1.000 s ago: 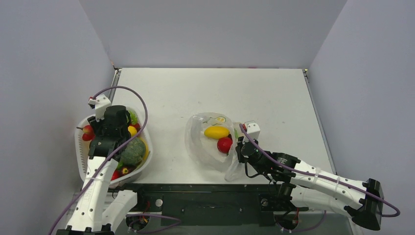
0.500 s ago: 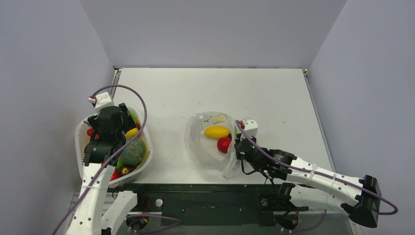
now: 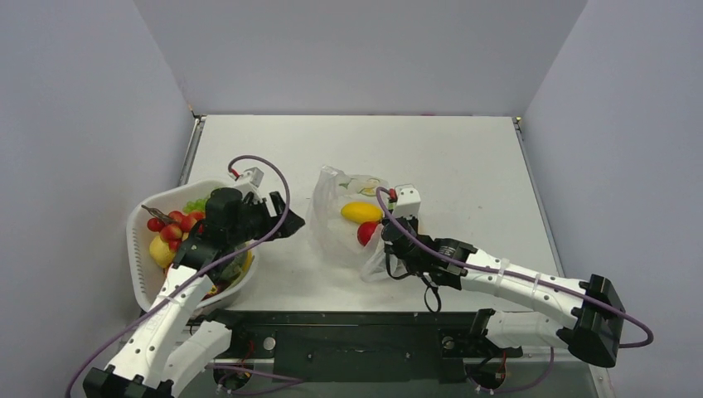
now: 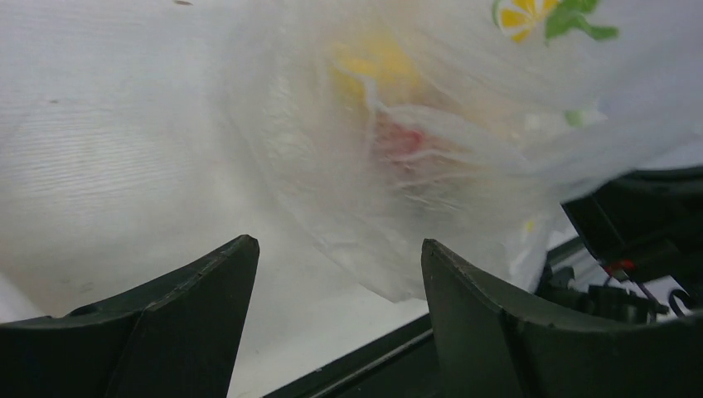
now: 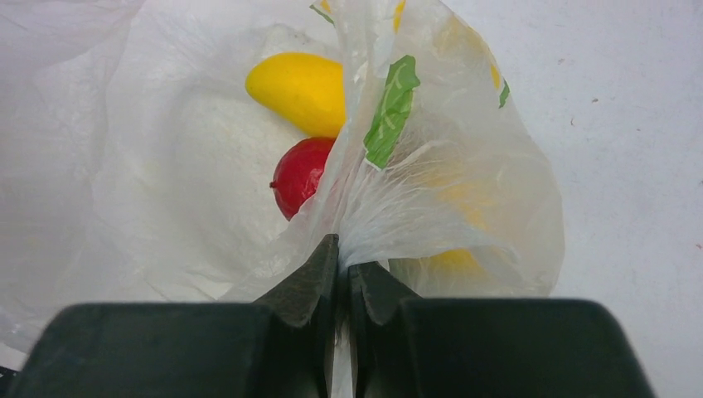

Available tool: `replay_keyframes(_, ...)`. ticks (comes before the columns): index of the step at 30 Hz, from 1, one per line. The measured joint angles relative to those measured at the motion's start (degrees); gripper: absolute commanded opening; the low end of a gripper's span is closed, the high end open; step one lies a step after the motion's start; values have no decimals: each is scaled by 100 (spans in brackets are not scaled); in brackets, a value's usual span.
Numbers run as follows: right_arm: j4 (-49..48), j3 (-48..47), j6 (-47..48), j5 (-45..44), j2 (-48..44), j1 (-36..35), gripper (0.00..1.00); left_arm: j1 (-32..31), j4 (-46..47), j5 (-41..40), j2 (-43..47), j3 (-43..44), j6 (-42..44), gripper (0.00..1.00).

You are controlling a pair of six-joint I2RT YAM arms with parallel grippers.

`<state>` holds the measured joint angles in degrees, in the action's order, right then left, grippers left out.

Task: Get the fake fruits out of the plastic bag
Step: Adjust the plastic bag at the center of the board.

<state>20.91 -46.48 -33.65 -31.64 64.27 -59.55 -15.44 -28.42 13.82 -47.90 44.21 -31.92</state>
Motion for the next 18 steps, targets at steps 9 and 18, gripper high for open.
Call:
replay_keyframes(9,-208,-304,-177,540,581,-15,5,-1235,595,437,612,-286,-472,69)
replay_keyframes(18,236,-361,-118,1049,713,-544,3,-2771,1224,-396,490,-579,-1126,67)
